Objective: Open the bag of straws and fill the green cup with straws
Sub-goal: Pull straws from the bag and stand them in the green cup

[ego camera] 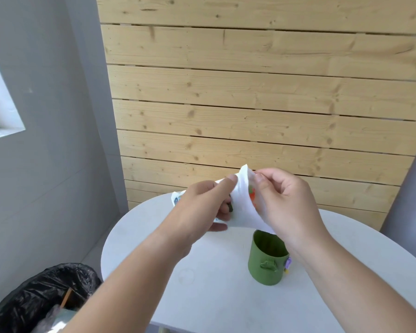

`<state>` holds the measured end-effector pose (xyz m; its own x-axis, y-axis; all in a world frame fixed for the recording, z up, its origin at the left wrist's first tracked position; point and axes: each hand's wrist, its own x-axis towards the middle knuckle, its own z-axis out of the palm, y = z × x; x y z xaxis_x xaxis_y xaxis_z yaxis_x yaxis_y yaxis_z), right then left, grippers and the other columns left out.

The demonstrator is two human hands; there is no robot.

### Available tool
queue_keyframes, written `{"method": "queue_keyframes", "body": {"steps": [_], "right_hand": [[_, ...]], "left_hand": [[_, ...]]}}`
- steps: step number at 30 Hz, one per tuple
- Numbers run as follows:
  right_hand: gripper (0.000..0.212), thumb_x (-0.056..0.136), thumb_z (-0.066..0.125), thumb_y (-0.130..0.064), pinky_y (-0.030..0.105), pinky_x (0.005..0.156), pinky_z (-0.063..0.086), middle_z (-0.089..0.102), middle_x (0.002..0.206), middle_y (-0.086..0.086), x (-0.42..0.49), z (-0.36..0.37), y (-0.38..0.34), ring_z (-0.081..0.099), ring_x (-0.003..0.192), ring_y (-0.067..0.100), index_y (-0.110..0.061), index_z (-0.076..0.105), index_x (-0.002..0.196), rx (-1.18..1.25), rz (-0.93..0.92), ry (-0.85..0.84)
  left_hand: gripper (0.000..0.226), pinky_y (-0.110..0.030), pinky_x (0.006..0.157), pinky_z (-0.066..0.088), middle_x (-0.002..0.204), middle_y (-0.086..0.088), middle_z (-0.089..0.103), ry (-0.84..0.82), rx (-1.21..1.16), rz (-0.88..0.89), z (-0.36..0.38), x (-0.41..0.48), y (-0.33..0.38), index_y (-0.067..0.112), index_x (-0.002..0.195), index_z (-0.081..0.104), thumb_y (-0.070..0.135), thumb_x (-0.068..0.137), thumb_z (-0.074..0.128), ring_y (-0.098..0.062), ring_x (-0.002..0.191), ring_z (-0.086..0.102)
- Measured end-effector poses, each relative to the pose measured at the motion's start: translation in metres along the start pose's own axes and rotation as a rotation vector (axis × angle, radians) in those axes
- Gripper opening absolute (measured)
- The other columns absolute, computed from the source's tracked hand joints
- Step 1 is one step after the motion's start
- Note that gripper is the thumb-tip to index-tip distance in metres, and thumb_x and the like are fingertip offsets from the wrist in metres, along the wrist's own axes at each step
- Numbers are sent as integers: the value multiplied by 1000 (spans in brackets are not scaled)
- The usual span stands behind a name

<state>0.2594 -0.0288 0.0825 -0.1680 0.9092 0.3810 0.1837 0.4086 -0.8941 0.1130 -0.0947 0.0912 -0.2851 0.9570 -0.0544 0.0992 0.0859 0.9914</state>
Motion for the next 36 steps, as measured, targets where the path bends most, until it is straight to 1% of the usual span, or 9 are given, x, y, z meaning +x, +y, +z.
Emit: {"method": "queue_keyframes", "body": {"steps": [5,11,13,17,24,27,30,33,36], "right_hand": [[20,99,58,-25,9,62,45,73,73,-21,7,-5,3,62,67,-11,-24,72,85,149,62,115],[20,99,59,-23,34,80,53,78,85,-4,7,-10,-4,69,82,13,-22,75,87,324,105,96],[19,99,59,-23,34,78,53,78,89,3,4,-10,-9,69,82,16,-20,75,88,349,94,20],[17,97,60,-21,22,68,51,77,85,-5,-1,-12,-13,69,76,7,-18,75,89,369,65,-207],[25,94,54,-24,20,89,52,78,105,-7,0,-25,-11,71,102,13,-5,70,93,156,-95,-519],[28,91,55,-28,21,90,52,78,109,-6,0,-25,-12,70,105,13,-5,70,94,192,-98,-507],[21,97,57,-21,22,92,51,76,114,-5,-2,-22,-12,68,111,10,-7,73,97,249,-83,-431],[22,92,60,-31,35,103,47,76,114,-5,-5,-13,-8,67,112,12,-19,75,104,294,9,-295],[22,98,56,-36,43,107,46,75,113,-2,-5,-1,1,67,111,14,-23,71,108,325,214,-121]], "left_hand": [[63,-55,88,65,82,-11,73,-39,-103,-292,-2,3,-7,8,92,66,70,94,57,-27,78,77],[99,-60,90,61,112,-30,77,-234,-365,-494,7,6,-18,-5,120,57,87,83,50,-40,101,79],[93,-60,88,62,119,-33,74,-238,-575,-485,9,7,-16,0,128,63,83,85,55,-44,104,77],[76,-62,84,62,121,-26,76,-184,-876,-422,9,10,-9,6,134,69,69,91,63,-46,108,75],[89,-54,78,62,98,-30,77,-137,-927,-292,2,15,-6,-16,93,79,70,94,56,-40,78,79],[78,-54,69,66,102,-34,76,-90,-999,-228,4,15,-7,-18,123,63,56,99,60,-42,80,79],[57,-53,83,64,111,-35,75,-11,-1012,-157,3,18,-8,-12,110,68,44,102,61,-41,93,78],[53,-59,102,56,127,-32,71,60,-1044,-97,3,23,-9,-2,136,54,38,103,64,-43,116,73],[45,-59,109,50,123,-22,73,104,-1065,-22,1,31,-9,5,131,54,36,101,66,-40,120,71]]}}
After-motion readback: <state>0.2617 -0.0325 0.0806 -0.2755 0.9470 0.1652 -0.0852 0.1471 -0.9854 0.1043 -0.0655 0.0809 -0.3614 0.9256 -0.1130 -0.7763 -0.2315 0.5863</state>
